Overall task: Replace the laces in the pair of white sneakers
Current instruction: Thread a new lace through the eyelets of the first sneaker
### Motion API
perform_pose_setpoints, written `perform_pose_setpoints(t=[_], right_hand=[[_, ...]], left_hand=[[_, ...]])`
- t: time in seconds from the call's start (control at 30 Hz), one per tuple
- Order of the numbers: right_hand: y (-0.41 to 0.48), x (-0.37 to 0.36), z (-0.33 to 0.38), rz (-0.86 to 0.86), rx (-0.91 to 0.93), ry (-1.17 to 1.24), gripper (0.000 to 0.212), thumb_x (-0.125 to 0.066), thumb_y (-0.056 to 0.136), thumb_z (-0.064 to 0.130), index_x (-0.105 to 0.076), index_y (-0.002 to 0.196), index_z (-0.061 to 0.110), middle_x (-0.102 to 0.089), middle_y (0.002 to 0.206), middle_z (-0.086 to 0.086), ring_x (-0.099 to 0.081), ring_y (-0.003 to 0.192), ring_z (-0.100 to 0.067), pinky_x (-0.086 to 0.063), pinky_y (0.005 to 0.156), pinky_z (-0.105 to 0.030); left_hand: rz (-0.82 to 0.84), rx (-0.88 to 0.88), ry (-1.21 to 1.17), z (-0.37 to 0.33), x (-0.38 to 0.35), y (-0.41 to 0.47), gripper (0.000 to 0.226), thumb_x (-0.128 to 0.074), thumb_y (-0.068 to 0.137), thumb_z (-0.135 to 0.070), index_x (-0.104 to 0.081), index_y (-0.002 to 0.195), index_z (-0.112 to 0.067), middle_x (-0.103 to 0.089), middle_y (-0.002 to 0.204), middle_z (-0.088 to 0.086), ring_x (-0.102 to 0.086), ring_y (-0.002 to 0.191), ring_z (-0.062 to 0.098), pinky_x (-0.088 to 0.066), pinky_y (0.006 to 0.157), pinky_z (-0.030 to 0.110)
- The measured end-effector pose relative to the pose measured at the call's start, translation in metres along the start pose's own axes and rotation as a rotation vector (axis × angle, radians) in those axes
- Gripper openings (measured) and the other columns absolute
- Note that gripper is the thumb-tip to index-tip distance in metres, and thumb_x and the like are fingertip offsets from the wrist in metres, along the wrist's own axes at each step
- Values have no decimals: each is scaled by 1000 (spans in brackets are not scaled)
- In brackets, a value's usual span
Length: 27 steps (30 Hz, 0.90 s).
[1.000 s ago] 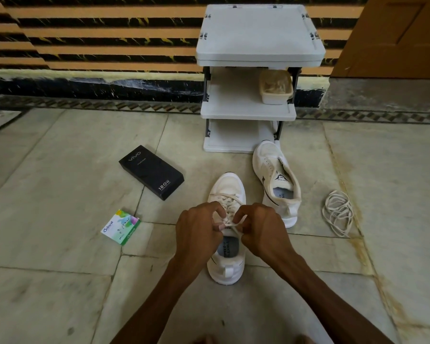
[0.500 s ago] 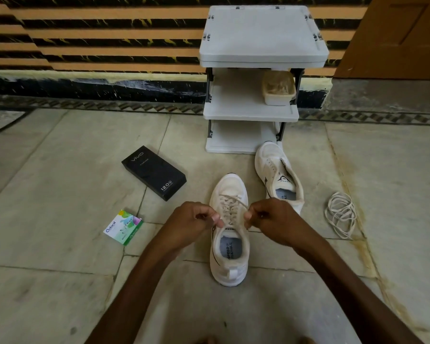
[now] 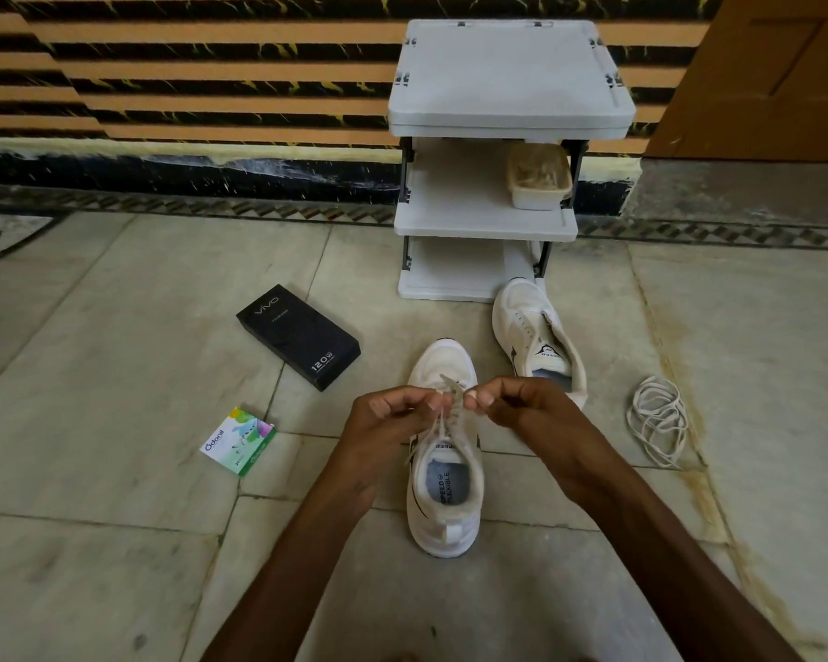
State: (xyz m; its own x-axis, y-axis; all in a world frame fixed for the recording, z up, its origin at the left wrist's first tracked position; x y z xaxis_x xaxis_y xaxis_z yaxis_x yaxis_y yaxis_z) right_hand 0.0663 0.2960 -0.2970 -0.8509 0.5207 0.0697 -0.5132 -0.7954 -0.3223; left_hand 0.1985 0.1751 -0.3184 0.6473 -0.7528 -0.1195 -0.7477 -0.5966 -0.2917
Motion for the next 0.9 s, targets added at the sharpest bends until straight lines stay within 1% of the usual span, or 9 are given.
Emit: perform_pose_setpoints(t=[0.13, 0.27, 0.4, 0.5, 0.6, 0.67, 0.73, 0.8, 0.9], right_hand=[[3, -5, 0, -4, 34, 49, 13, -62, 93, 12, -74, 97, 10, -75, 99, -1, -68, 99, -8, -52, 82, -17], [4, -9, -6, -58, 57, 120, 14, -63, 91, 10, -74, 100, 8, -76, 97, -5, -70, 97, -16, -55, 85, -23], [6, -12, -13, -146, 20, 230, 19, -63, 91, 18, -73, 101, 6, -75, 97, -10, -69, 98, -26, -56, 90, -37], [7, -17, -8, -168, 48, 252, 21, -64, 89, 31, -75, 88, 14, -75, 84, -6, -71, 80, -17, -57, 73, -25], [8, -21, -7, -180, 59, 224, 24, -65, 89, 35, -75, 80, 15, -72, 73, -1, -68, 70, -11, -58, 74, -26], [8, -22, -9, -198, 59, 221, 21, -66, 89, 32, -75, 86, 13, -72, 74, -1, -68, 72, -12, -58, 77, -29], [8, -21, -10, -212, 59, 241, 13, -67, 89, 20, -75, 95, 11, -75, 83, -4, -71, 80, -16, -58, 80, -30], [7, -21, -11, -206, 50, 255, 14, -66, 89, 11, -73, 101, 11, -75, 91, -9, -72, 87, -22, -58, 82, -32], [7, -22, -11, -202, 36, 263, 12, -67, 89, 12, -74, 98, 12, -75, 86, -11, -71, 79, -22, -59, 76, -32]], left_hand=[[-36, -17, -63, 1, -7, 2, 22, -67, 87, -12, -72, 107, -5, -75, 102, 9, -71, 96, 21, -56, 76, 24], [-75, -22, -68, 6, -8, 2, 19, -66, 88, -13, -73, 106, -13, -75, 101, 5, -72, 96, 22, -57, 75, 27], [-151, -3, -102, 10, -10, 2, 15, -65, 91, -17, -73, 104, -18, -76, 99, 3, -73, 92, 21, -57, 71, 25], [-151, -14, -151, 7, -12, 1, 16, -67, 89, -19, -74, 104, -18, -76, 99, 4, -73, 92, 20, -56, 69, 22], [-135, -41, -134, 6, -13, 1, 18, -66, 90, -16, -73, 106, -18, -75, 100, 4, -73, 93, 20, -56, 70, 22], [-148, -41, -124, 7, -13, 1, 18, -66, 90, -17, -73, 106, -19, -75, 100, 3, -72, 94, 20, -57, 72, 24], [-157, -37, -131, 7, -13, 0, 19, -66, 88, -24, -73, 105, -21, -75, 100, 3, -72, 94, 20, -57, 72, 25], [-155, -42, -140, 7, -14, -1, 19, -66, 86, -29, -74, 102, -22, -76, 97, 4, -73, 91, 20, -57, 70, 23], [-151, -58, -117, 7, -14, 1, 16, -64, 92, -21, -73, 105, -21, -76, 97, 4, -73, 92, 21, -57, 71, 24]])
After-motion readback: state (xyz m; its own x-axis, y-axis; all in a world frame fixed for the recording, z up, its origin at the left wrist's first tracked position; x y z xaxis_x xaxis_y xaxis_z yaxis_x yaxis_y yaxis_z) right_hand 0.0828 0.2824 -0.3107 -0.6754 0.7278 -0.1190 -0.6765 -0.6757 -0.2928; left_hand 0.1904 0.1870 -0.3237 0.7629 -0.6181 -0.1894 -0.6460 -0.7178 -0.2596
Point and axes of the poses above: each hand's wrist, its own y-axis towards the middle knuckle, its own x-axis out of the back of the hand, z = x × y, the point moved 4 cm from there along y, towards the middle knuckle
